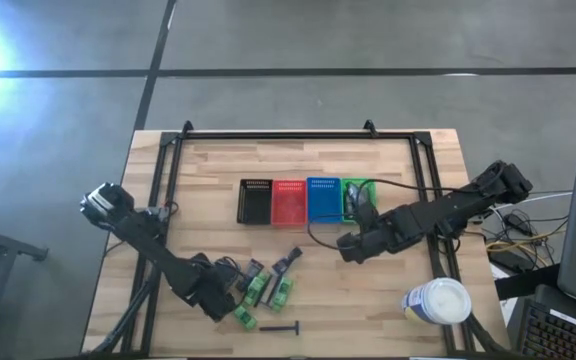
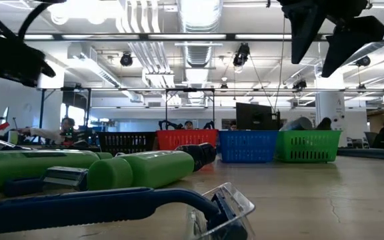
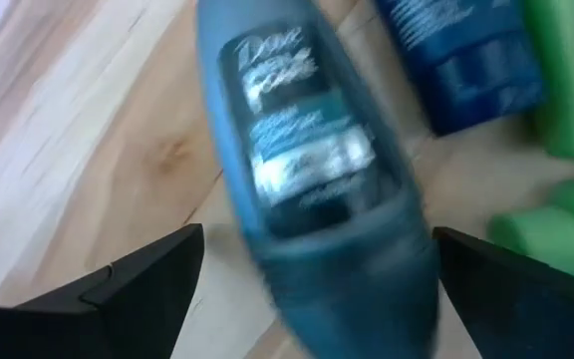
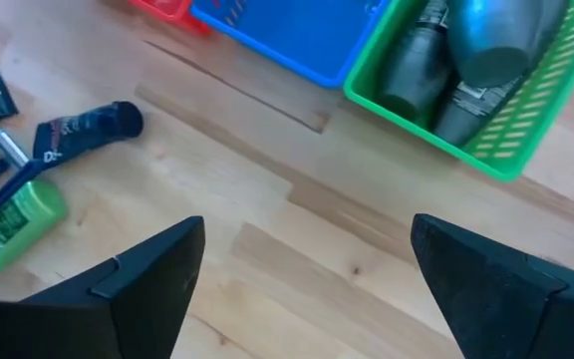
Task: Pick & Place Travel size toiletries
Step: Put the black deodorant into the green basket
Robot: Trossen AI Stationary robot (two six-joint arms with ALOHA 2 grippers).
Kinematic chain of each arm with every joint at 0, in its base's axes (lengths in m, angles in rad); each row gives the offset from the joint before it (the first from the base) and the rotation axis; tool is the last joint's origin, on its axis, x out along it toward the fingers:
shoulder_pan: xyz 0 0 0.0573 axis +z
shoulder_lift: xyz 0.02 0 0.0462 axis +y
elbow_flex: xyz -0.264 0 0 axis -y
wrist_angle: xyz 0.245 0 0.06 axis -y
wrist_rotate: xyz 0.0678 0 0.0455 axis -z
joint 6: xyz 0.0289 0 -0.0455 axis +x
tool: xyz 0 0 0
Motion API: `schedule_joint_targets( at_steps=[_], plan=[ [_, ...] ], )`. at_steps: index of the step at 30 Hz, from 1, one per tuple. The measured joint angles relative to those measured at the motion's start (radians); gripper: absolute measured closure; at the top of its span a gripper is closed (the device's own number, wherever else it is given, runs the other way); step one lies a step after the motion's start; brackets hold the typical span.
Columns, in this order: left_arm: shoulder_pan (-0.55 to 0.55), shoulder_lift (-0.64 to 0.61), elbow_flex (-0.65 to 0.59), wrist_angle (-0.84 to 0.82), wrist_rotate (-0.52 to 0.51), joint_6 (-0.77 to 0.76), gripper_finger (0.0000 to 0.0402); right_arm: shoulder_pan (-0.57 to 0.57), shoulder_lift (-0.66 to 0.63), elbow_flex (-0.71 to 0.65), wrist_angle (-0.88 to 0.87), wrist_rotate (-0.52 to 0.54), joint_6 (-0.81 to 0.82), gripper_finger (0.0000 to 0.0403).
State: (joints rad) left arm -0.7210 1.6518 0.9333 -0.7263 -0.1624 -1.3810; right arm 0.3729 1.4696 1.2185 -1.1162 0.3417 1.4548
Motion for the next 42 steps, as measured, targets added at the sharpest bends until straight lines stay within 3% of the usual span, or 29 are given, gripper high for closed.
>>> schedule_joint_targets(
  at_steps=[7, 16, 23, 27, 32, 37, 42],
  plan=[
    [0.040, -0.007, -0.031, 0.065, 0.019, 0.069, 0.0057, -0.003, 0.000, -0.048, 0.123, -0.014, 0.000, 0.0069],
    [0.046, -0.027, -0.039, 0.062, 0.024, 0.154, 0.0198, 0.008, -0.002, -0.189, 0.492, -0.191, 0.004, 0.0105],
    [0.046, -0.088, -0.033, 0.043, -0.027, 0.179, 0.0198, 0.009, -0.002, -0.299, 0.757, -0.238, 0.038, 0.0128],
    [0.046, -0.159, -0.003, -0.011, -0.143, 0.207, 0.0198, 0.006, -0.002, -0.313, 0.819, -0.238, 0.044, 0.0137],
    [0.068, -0.238, 0.057, 0.083, -0.348, 0.498, 0.0198, -0.012, -0.003, -0.313, 0.961, -0.237, 0.023, 0.0145],
    [0.150, -0.219, 0.132, 0.123, -0.360, 0.795, 0.0198, -0.045, -0.003, -0.306, 1.120, -0.238, -0.032, 0.0155],
    [0.238, -0.166, 0.209, 0.127, -0.363, 1.014, 0.0198, -0.061, -0.003, -0.252, 1.131, -0.237, -0.076, 0.0164]
  ],
)
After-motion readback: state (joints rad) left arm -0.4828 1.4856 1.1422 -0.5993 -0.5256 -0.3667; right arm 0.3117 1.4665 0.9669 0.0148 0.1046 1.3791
